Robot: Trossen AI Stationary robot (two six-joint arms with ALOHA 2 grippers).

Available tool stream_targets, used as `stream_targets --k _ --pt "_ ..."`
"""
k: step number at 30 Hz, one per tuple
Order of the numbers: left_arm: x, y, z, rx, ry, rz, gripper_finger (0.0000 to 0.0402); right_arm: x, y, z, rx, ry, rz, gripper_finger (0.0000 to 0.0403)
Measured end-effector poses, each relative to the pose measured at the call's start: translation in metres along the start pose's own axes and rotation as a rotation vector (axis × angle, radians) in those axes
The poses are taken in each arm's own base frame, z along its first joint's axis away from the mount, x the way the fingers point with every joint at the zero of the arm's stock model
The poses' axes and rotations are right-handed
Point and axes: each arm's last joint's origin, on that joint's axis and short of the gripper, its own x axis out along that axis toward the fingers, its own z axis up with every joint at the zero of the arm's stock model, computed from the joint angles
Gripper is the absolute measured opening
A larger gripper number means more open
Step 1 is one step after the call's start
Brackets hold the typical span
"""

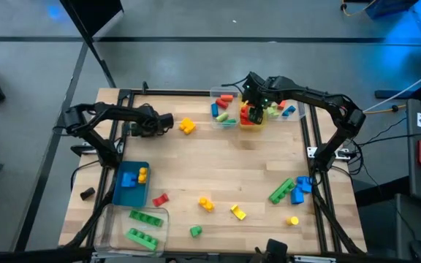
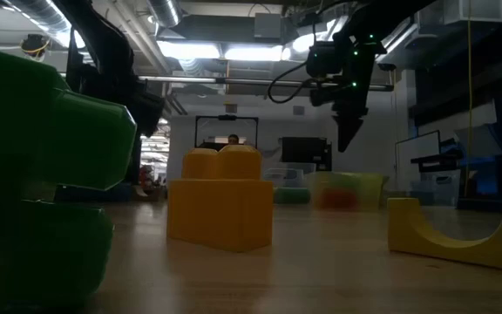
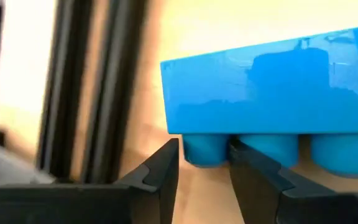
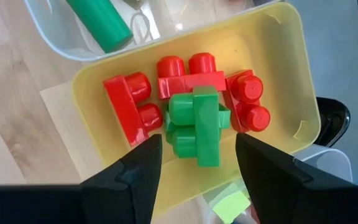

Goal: Sort blocks by size
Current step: Put the blue 4 stud game piece into the bottom transparent bin

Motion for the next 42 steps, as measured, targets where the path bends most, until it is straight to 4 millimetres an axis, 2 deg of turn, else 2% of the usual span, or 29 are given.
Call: stream_targets --k 8,18,25,28,35,42 --pt "-0.008 -0.008 0.005 0.152 0.006 -0.070 0.0111 0.000 0.001 -0.002 -0.004 0.017 0.006 0.0207" --pt "-0.006 -0.006 0.011 0.230 0.020 -0.060 0.0171 0.000 0.002 -0.004 -0.007 0.044 0.015 0.0207" --pt "-0.007 -0.003 0.014 0.251 0.014 -0.078 0.0168 0.000 0.002 -0.006 -0.009 0.060 0.020 0.0207" --pt "-0.011 -0.002 0.016 0.269 -0.004 -0.123 0.0159 0.000 0.002 -0.006 -0.009 0.060 0.020 0.0207" --pt "-0.020 -0.017 0.018 0.408 0.071 -0.415 0.0145 0.000 0.002 -0.006 -0.009 0.060 0.020 0.0207" --pt "-0.020 -0.023 0.020 0.455 0.045 -0.506 0.0143 0.000 0.002 -0.006 -0.009 0.061 0.020 0.0207"
